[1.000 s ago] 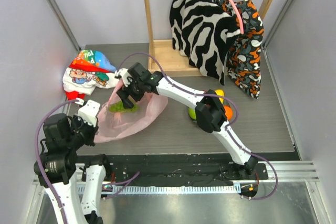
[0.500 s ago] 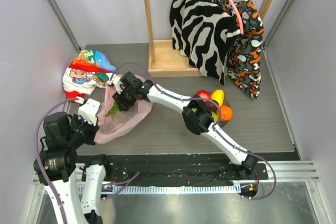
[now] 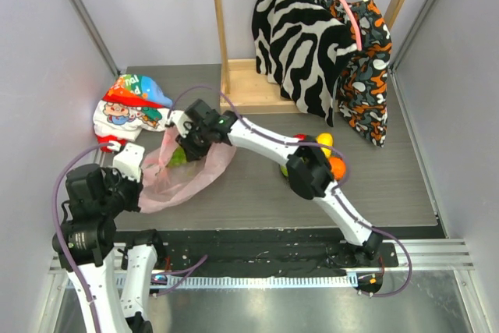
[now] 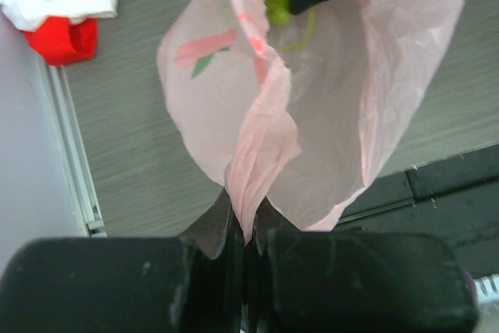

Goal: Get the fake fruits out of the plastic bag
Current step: Take out the fake fruit from the plastic bag, then place the fake fruit on the plate.

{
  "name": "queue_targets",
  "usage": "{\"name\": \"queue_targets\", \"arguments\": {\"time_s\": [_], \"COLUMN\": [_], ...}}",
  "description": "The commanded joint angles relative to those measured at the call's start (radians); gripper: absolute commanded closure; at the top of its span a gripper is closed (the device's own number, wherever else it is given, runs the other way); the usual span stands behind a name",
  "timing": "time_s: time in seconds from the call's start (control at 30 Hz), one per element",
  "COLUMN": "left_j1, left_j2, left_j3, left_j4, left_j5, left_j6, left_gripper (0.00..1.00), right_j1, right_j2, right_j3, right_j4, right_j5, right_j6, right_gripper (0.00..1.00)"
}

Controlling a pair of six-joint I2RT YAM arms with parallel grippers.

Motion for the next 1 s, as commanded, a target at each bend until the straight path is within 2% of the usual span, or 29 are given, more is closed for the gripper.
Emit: {"name": "queue_targets", "arguments": {"time_s": [0.0,0.27,0.43,0.57,0.7,0.83,0.97], "left_j1": [0.003,0.002,0.002,0.002,0.002,0.003,0.002], "left_j2": [0.013,0.008,0.042,0.051,0.05,0.048,0.05], "left_j3": [-0.032,-0.083,-0.073,-0.076,-0.083,-0.092,-0.092], "left_j4": [0.161,0.252,0.269,0.284,0.29,0.29,0.287], "left_j5": [-0.066,-0.051,-0.052,-0.051,-0.043,-0.035,-0.025], "left_j6": [-0.029,-0.033,-0.052,-0.067,-0.078,-0.092,-0.098], "left_gripper": [1.0,1.0,1.0,1.0,1.0,1.0,1.0], "right_j1": [-0.009,-0.029,-0.113,-0.294,-0.438,-0.569,-0.644], "right_j2": [-0.321,-0.651,-0.826,-0.97,-1.155,-1.268,-1.314], "right_j3": [-0.089,-0.3,-0.436,-0.525,-0.674,-0.807,-0.913], "right_j4": [-0.018,-0.102,-0.174,-0.263,-0.355,-0.398,-0.398], "right_j5": [-0.083,-0.058,-0.023,0.0,0.008,-0.011,-0.058], "right_j6": [-0.05,-0.107,-0.107,-0.156,-0.291,-0.351,-0.359], "right_gripper": [0.92,0.96,0.98,0.99,0.99,0.99,0.99]}}
